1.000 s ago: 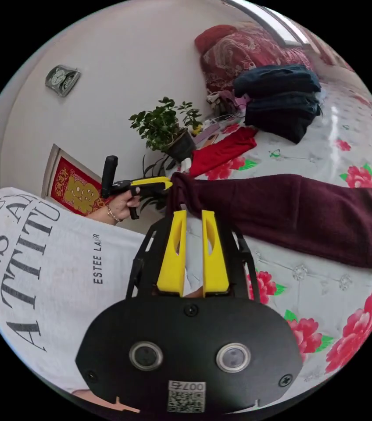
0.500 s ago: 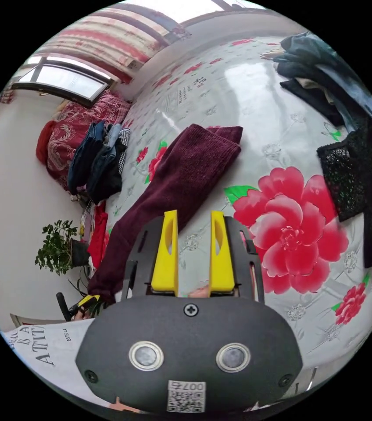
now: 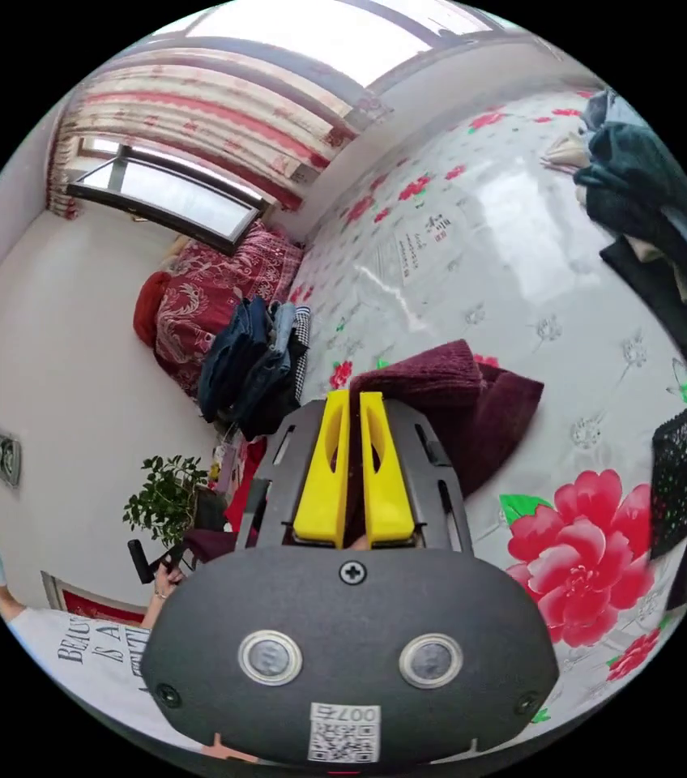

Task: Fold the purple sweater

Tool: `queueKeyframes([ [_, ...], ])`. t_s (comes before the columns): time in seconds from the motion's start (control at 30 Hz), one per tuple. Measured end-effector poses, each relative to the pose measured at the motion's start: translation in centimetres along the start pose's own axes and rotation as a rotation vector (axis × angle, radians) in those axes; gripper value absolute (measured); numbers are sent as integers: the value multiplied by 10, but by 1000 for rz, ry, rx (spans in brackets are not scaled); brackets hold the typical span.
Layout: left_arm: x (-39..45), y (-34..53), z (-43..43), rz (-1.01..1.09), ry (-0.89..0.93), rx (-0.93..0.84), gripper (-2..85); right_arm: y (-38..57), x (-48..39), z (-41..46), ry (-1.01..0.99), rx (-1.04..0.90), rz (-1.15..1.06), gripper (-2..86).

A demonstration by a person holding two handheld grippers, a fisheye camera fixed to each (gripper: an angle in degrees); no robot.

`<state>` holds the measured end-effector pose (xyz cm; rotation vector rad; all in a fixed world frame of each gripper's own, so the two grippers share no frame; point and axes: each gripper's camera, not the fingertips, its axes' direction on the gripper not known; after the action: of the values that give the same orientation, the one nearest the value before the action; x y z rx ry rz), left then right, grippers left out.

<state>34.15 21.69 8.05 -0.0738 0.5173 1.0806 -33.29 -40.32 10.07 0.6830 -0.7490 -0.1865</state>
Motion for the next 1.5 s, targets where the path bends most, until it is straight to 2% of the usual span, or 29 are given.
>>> queueKeyframes([
  [0.17, -5, -58, -44, 84, 69, 194, 2, -25, -100, -124, -134, 273, -266, 0],
  [0.37, 23, -58, -119, 277, 28, 425, 6, 27, -139, -258, -210, 467, -464, -1],
  [0.43, 21, -44, -126, 314, 16, 402, 10, 54, -131, -280, -214, 470, -471, -1],
  [0.5, 19, -25, -115, 357, -42, 284, 20, 85, -114, -293, -185, 442, -438, -1],
  [0.57, 14, -10, -92, 366, -95, 171, 30, 130, -82, -291, -55, 352, -351, -1],
  [0.6, 8, 1, -69, 343, -108, 80, 38, 142, -72, -288, -9, 318, -324, -1],
  [0.67, -8, 21, -25, 256, -140, -50, 51, 189, -20, -263, 231, 142, -153, 0],
  [0.77, -39, 70, 46, 55, -235, -203, 52, 248, 57, -235, 252, 14, 144, 0],
  [0.8, -52, 92, 66, -36, -248, -238, 51, 258, 67, -233, 245, 7, 176, 1],
  [0.87, -73, 123, 88, -186, -207, -262, 52, 284, 98, -229, 270, -10, 295, 7],
  [1.0, -118, 180, 109, -497, -77, -204, 53, 293, 113, -232, 340, 2, 314, 32],
  [1.1, -141, 200, 117, -603, -43, -158, 55, 286, 125, -233, 354, 51, 337, 58],
  [1.27, -167, 212, 124, -710, -11, -63, 67, 266, 155, -210, 407, 64, 407, 78],
  [1.37, -175, 216, 127, -769, -78, -24, 70, 261, 172, -191, 360, 35, 461, 76],
  [1.43, -176, 218, 134, -800, -97, -7, 71, 261, 171, -191, 411, 88, 471, 55],
  [1.5, -180, 216, 148, -811, -126, -20, 69, 256, 180, -181, 338, 5, 492, 36],
])
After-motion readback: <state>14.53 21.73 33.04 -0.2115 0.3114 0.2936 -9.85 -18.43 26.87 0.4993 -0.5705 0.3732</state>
